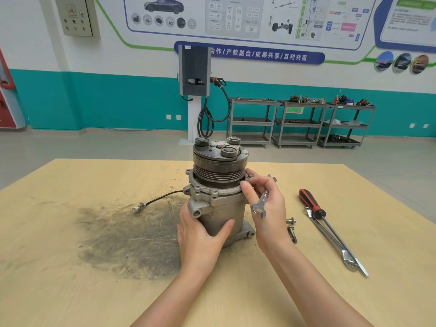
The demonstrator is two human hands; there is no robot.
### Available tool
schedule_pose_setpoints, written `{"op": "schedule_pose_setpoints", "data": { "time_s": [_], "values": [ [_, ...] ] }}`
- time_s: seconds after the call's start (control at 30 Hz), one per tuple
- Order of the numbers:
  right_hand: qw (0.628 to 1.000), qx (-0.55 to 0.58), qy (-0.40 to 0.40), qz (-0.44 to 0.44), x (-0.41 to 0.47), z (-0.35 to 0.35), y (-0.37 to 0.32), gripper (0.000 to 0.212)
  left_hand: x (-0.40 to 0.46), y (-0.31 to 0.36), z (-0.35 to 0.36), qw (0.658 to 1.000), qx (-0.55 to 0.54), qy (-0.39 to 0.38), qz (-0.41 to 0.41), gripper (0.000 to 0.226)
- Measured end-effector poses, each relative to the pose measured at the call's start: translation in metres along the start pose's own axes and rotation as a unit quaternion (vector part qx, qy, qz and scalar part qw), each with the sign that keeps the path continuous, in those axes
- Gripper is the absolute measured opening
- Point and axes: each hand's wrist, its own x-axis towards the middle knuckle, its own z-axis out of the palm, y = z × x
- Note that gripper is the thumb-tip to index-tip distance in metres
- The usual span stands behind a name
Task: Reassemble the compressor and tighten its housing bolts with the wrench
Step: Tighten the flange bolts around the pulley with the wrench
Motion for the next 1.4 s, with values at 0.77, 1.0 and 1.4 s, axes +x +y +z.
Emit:
{"op": "schedule_pose_setpoints", "data": {
  "time_s": [0.77, 1.0, 1.4],
  "values": [
    [0.999, -0.03, -0.016, 0.008, 0.0017, -0.0003, 0.0014, 0.006, 0.0003, 0.0007, 0.0002, 1.0, 0.006, -0.003, -0.002, 0.099],
    [1.0, -0.025, -0.009, -0.009, -0.0007, 0.0025, 0.001, 0.015, 0.0002, 0.0001, -0.0001, 1.0, 0.007, 0.001, 0.004, 0.099],
    [1.0, -0.009, -0.01, -0.005, 0.0, -0.0003, -0.001, 0.031, 0.0006, 0.0003, -0.0005, 1.0, 0.005, 0.0, 0.007, 0.099]
  ]
}}
